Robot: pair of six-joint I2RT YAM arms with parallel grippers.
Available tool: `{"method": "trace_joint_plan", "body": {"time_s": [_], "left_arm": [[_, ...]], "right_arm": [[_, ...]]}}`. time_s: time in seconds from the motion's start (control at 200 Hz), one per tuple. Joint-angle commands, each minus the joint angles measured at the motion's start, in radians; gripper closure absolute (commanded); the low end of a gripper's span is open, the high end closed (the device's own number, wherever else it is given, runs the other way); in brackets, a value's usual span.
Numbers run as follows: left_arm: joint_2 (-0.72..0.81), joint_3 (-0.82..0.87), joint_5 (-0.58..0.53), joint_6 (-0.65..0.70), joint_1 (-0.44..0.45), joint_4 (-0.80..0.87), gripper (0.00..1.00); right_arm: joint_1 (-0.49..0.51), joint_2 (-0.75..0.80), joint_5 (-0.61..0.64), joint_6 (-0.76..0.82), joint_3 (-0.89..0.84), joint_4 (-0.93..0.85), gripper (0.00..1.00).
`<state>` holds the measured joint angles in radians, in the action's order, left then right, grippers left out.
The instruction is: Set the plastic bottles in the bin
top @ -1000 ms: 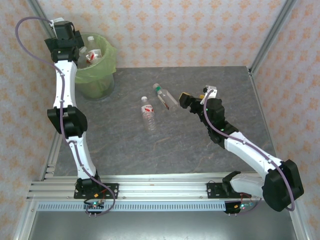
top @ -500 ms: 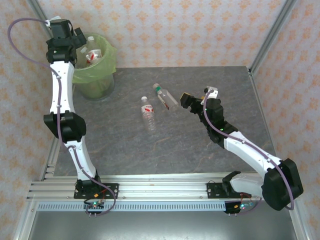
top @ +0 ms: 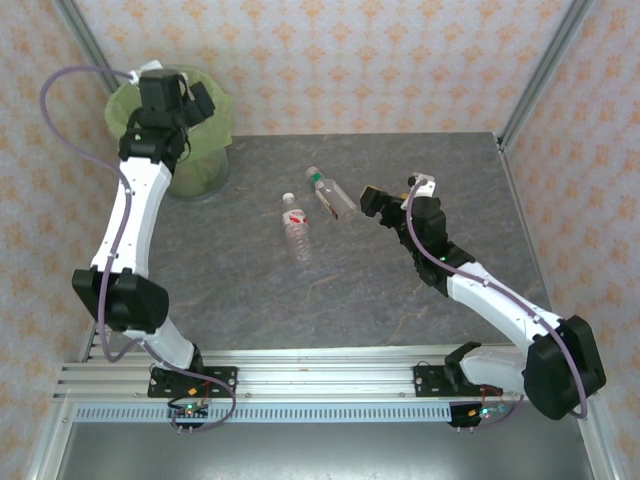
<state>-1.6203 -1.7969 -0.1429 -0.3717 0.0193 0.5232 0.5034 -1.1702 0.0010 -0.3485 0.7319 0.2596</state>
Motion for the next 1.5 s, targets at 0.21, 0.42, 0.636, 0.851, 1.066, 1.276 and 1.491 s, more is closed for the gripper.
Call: {"method": "trace_joint_plan", "body": {"time_s": [0.21, 0.42, 0.636, 0.851, 1.066, 1.276, 1.491], "left_arm": [[0.127, 0.236, -0.124, -0.157, 0.172, -0.015, 0.00], [0.134, 0.339, -0.069, -0.226, 0.264, 0.000, 0.00], [0.083, 0.433, -0.034, -0.256, 0.372, -0.017, 0.00], [-0.029, 0.437, 0.059, -0.279, 0.450, -0.016, 0.00], [-0.146, 0.414, 0.142, -0.303, 0.460, 0.022, 0.00], [-0.221, 0.429, 0.246, -0.292, 0.461, 0.008, 0.00], [-0.278, 0.426, 0.241, -0.287, 0.464, -0.003, 0.00]], "right_arm": [[0.002, -0.040, 0.008, -0.028, -0.006, 0.045, 0.01], [0.002, -0.076, 0.017, -0.060, -0.001, 0.076, 0.01], [0.001, -0.112, -0.012, -0.077, 0.031, 0.056, 0.01], [0.002, -0.130, -0.018, -0.079, 0.040, 0.043, 0.01], [0.001, -0.126, -0.021, -0.080, 0.048, 0.002, 0.01], [-0.002, -0.129, -0.010, -0.084, 0.050, -0.013, 0.01], [-0.001, -0.142, 0.014, -0.104, 0.052, -0.004, 0.01]]}}
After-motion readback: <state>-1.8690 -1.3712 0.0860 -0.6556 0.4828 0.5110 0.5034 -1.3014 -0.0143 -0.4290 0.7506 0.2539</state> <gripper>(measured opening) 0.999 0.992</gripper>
